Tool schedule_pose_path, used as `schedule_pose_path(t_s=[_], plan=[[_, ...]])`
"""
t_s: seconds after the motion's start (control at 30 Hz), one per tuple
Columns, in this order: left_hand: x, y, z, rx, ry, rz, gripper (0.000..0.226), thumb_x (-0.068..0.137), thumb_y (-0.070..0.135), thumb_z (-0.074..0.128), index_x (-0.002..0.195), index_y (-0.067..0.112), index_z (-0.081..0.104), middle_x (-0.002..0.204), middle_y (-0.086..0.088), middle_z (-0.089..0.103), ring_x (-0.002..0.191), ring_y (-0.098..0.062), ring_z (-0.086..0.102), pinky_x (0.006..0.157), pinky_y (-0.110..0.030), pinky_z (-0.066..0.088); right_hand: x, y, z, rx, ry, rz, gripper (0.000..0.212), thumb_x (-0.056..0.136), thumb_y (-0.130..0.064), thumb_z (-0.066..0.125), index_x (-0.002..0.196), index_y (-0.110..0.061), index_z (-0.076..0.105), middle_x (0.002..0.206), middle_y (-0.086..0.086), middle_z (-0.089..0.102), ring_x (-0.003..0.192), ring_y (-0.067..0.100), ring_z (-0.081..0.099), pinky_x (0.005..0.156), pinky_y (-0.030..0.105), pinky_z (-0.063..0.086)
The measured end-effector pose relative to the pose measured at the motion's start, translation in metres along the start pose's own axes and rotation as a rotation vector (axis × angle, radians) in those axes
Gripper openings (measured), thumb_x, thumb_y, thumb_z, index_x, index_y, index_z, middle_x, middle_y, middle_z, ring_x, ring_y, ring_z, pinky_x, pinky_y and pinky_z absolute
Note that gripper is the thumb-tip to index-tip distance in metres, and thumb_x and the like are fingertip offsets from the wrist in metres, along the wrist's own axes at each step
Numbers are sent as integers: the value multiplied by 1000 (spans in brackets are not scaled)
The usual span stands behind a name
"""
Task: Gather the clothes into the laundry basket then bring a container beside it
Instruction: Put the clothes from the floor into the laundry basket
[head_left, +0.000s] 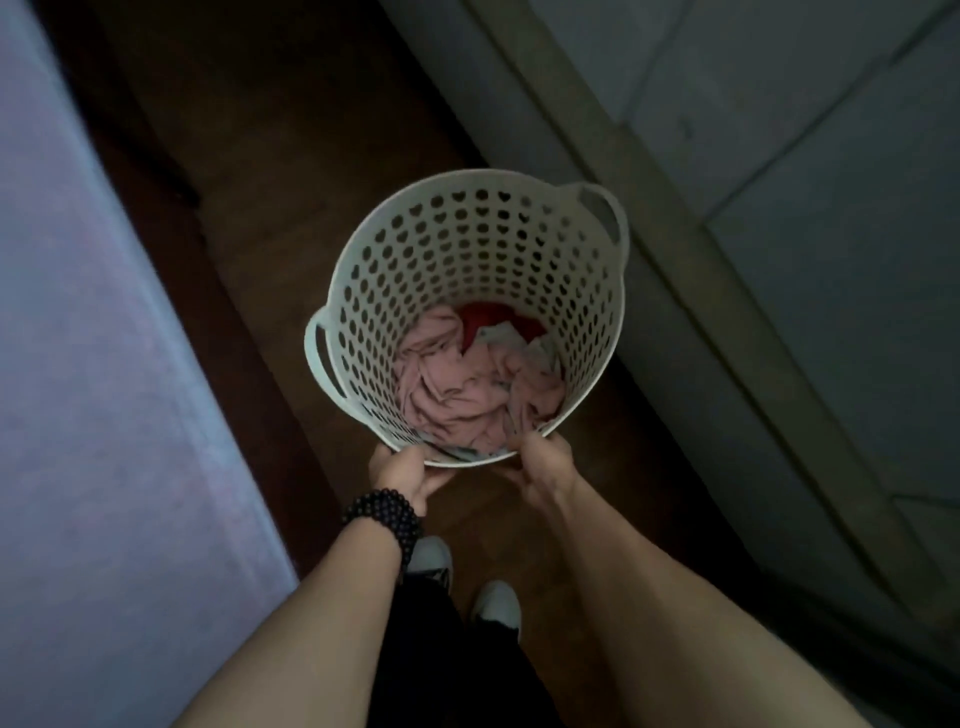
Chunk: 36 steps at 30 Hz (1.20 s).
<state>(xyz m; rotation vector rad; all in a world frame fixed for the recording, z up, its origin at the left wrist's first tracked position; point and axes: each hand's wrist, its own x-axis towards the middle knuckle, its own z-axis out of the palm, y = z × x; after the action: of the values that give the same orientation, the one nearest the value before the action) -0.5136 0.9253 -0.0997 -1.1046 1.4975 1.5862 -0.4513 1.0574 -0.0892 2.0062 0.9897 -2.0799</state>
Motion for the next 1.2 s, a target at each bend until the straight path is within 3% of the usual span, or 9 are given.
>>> schedule_pose_path(t_s=[0.1, 0.2, 0.33, 0.47, 0.57, 0.63, 0.8, 1.0, 1.2], plan=[[-34, 78, 15, -85, -22, 60, 58, 83, -23, 44, 134, 1, 54, 126, -25, 66, 108, -46, 67, 71, -51, 61, -48, -69, 45, -71, -71, -41, 50, 86, 15, 48, 134, 0, 53, 96, 21, 65, 78, 35, 65, 76, 52, 60], [-64, 170, 36, -157, -37, 125, 58, 84, -24, 43, 135, 0, 52, 128, -27, 63, 108, -47, 67, 63, -50, 62, -97, -143, 97, -134, -126, -95, 51, 87, 14, 44, 135, -2, 51, 106, 22, 67, 67, 32, 66, 59, 44, 61], [-94, 300, 58, -216, -45, 168, 64, 80, -26, 42, 139, -2, 47, 133, -28, 59, 110, -46, 66, 78, -56, 59, -158, -239, 181, -127, -183, -198, 53, 86, 14, 44, 138, 3, 47, 111, 24, 61, 72, 35, 67, 61, 44, 61], [-118, 429, 79, -222, -48, 255, 60, 80, -22, 42, 137, -3, 47, 128, -31, 60, 103, -41, 67, 77, -56, 60, -202, -331, 266, -143, -215, -268, 50, 84, 7, 54, 134, 8, 50, 125, 30, 62, 103, 46, 68, 82, 54, 60], [-127, 510, 99, -188, -41, 307, 55, 81, -19, 47, 134, -4, 50, 131, -31, 58, 98, -37, 67, 67, -51, 63, -225, -392, 317, -98, -330, -300, 48, 83, 12, 53, 131, 10, 50, 113, 28, 62, 84, 41, 68, 49, 40, 61], [-129, 558, 112, -195, -22, 318, 54, 82, -17, 48, 134, -4, 51, 136, -32, 56, 100, -37, 67, 63, -48, 64, -235, -429, 352, -84, -375, -294, 49, 83, 13, 52, 131, 9, 50, 113, 27, 59, 84, 40, 66, 41, 34, 58], [-111, 663, 141, -285, -13, 372, 56, 84, -15, 47, 138, 1, 49, 134, -21, 61, 109, -38, 68, 60, -44, 64, -229, -514, 448, -146, -466, -280, 49, 81, 10, 58, 129, 8, 52, 117, 26, 60, 90, 41, 67, 48, 37, 61], [-78, 773, 159, -384, 46, 400, 59, 89, -13, 46, 143, 10, 47, 123, -3, 57, 116, -36, 64, 82, -55, 60, -209, -584, 567, -258, -476, -233, 47, 79, 10, 61, 125, 11, 53, 120, 30, 59, 91, 45, 68, 50, 40, 61], [7, 909, 167, -377, 86, 356, 55, 89, -14, 45, 139, 6, 46, 132, -24, 57, 113, -40, 65, 52, -40, 62, -176, -643, 709, -399, -576, -239, 43, 83, 1, 64, 125, 5, 56, 122, 26, 63, 91, 35, 70, 71, 45, 64]])
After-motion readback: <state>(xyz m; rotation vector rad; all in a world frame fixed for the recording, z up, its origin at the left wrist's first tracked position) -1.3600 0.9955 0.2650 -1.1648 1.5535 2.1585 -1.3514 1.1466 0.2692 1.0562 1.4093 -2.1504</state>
